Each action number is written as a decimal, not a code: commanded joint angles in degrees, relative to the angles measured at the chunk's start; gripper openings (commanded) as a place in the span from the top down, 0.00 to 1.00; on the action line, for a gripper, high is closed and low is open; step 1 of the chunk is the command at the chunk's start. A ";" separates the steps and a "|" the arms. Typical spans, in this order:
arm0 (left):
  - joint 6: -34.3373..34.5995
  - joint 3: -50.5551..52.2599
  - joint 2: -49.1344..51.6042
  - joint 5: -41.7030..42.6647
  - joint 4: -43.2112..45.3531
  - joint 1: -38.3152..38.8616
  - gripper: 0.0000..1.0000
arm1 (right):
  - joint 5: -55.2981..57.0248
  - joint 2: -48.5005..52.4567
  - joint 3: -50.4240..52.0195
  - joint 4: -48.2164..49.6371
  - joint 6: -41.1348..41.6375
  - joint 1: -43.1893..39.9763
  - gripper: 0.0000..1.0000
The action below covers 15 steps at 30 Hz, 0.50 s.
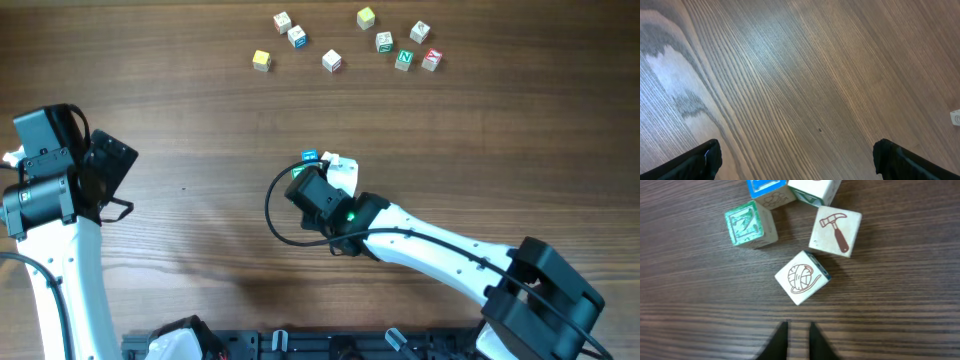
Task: Form a circle
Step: 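Hold the right gripper on the ring, adjusting the last block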
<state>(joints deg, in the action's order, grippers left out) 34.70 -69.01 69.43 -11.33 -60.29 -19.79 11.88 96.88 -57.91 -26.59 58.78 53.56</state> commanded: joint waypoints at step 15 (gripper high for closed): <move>0.70 -0.39 0.13 -0.72 0.00 -0.42 0.00 | 4.00 7.76 -0.52 3.91 2.19 -0.35 0.95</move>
<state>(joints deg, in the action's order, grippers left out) 34.70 -69.01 69.43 -11.31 -60.29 -19.79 14.87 103.85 -57.91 -23.27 60.23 53.52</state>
